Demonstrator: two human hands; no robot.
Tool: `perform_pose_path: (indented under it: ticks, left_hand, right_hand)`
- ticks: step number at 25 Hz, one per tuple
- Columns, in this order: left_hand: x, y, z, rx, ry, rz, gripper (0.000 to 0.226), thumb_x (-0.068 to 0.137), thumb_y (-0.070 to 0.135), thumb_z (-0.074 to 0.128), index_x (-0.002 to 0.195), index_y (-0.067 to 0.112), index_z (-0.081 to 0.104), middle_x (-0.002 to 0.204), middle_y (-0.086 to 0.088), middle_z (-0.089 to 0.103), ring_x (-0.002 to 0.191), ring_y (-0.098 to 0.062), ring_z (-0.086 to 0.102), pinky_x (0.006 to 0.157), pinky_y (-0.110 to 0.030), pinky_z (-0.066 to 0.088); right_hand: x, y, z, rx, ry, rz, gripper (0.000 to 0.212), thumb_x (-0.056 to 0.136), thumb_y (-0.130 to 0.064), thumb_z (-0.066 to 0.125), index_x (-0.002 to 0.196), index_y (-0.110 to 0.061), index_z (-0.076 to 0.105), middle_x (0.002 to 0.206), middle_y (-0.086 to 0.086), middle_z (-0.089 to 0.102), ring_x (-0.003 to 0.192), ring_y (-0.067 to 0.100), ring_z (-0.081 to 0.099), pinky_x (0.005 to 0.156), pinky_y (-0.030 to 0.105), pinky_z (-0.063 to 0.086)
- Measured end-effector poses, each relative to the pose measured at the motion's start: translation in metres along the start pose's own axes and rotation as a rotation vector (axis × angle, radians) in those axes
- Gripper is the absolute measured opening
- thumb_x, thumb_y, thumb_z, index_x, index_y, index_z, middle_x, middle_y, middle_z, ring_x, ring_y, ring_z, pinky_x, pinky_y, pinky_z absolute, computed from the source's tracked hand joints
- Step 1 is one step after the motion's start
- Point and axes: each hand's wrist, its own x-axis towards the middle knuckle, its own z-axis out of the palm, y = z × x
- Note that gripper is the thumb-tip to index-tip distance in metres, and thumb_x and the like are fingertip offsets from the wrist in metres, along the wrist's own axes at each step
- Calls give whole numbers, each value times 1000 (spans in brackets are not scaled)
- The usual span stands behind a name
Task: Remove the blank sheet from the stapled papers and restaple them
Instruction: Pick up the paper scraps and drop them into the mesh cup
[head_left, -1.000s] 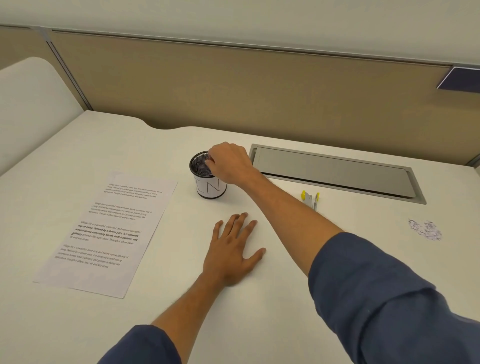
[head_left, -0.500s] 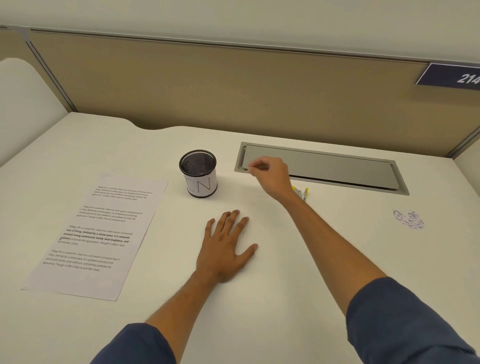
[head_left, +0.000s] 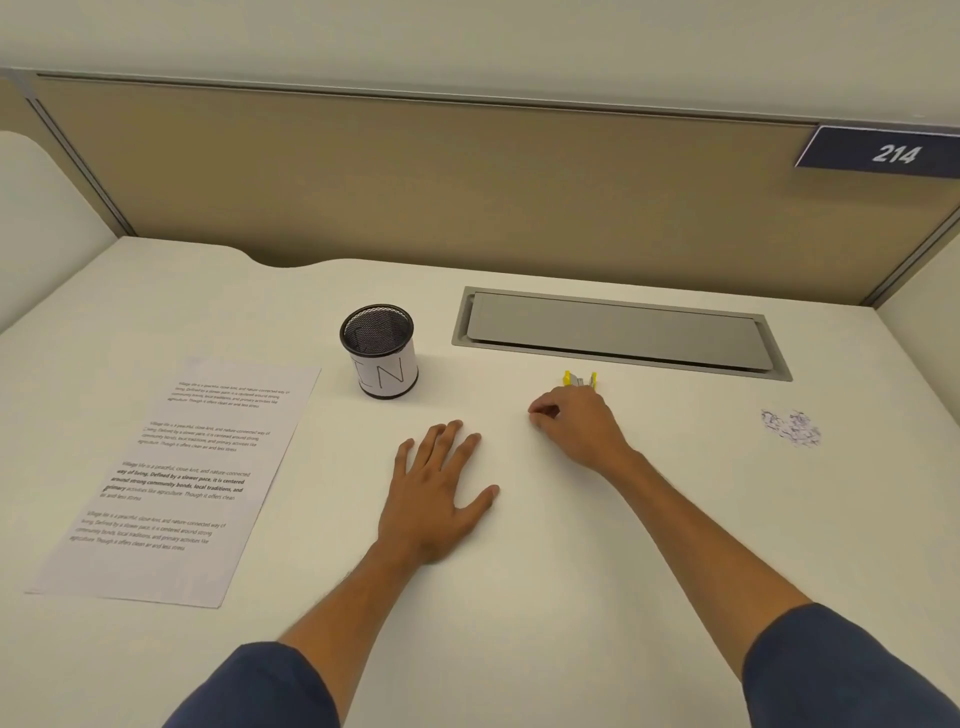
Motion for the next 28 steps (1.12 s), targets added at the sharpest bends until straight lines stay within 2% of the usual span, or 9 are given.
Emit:
perform_pose_path:
  ticks: [3, 6, 10, 13, 16, 23, 25, 27, 28]
  left_hand:
    - [0, 1, 0, 5, 0, 0, 69, 89, 69, 24, 150, 36, 24, 162, 11, 12, 149, -10, 5, 119, -38, -3]
    - [0, 1, 0, -4, 6, 0, 69, 89, 69, 26, 150, 36, 25, 162, 10, 14, 149, -10, 6, 120, -39, -1]
    - [0, 0, 1, 0, 4, 3, 68, 90, 69, 26, 150, 36, 25, 162, 10, 13, 149, -10, 6, 120, -39, -1]
    - [1, 1, 1, -5, 4, 2, 69, 89, 69, 25, 150, 37, 25, 162, 11, 13, 149, -10, 6, 120, -39, -2]
    - [0, 0, 2, -7, 10, 4, 69, 89, 69, 25, 150, 36, 25, 162, 10, 14, 149, -11, 8, 120, -39, -1]
    - [0, 0, 2, -23, 13, 6, 69, 89, 69, 26, 150, 36, 26, 162, 10, 15, 149, -11, 8, 120, -39, -2]
    - [0, 0, 2, -27, 18, 6, 68, 89, 69, 27, 150, 36, 27, 162, 10, 15, 149, -11, 8, 120, -40, -1]
    - [0, 0, 1, -21, 15, 7, 68, 89, 69, 27, 149, 36, 26, 162, 10, 15, 149, -11, 8, 120, -40, -1]
    - [0, 0, 1, -21, 13, 9, 68, 90, 69, 27, 149, 36, 26, 161, 10, 15, 149, -11, 8, 120, -40, -1]
  right_hand:
    - [3, -9, 2, -126, 13, -64, 20, 92, -22, 56, 101, -18, 74, 103, -3, 72, 96, 19, 63, 77, 32, 50]
    - [7, -14, 6, -298, 4, -131, 23, 94, -20, 51, 98, -17, 74, 101, -1, 72, 92, 23, 63, 67, 28, 42]
    - [12, -24, 8, -551, -16, -173, 22, 92, -12, 46, 91, -13, 68, 95, 7, 70, 86, 28, 63, 65, 30, 36]
    - [10, -40, 5, -737, -73, -228, 21, 88, 3, 45, 96, -6, 62, 98, 12, 66, 89, 32, 62, 66, 31, 31]
    - [7, -47, 5, -836, -111, -290, 24, 89, 7, 44, 101, -4, 60, 105, 13, 64, 94, 32, 62, 66, 32, 31]
    - [6, -51, 16, -897, -127, -280, 25, 93, 7, 40, 107, -2, 59, 110, 12, 59, 96, 25, 61, 66, 31, 32]
    - [6, -49, 16, -865, -141, -249, 23, 92, 3, 44, 111, -2, 56, 112, 12, 58, 100, 26, 60, 68, 31, 34]
    - [11, -54, 7, -700, -131, -170, 21, 90, -4, 50, 110, -4, 56, 111, 12, 59, 100, 30, 61, 69, 33, 36]
    - [14, -60, 1, -532, -92, -124, 18, 89, -6, 49, 106, -5, 57, 107, 11, 60, 96, 31, 61, 69, 34, 38]
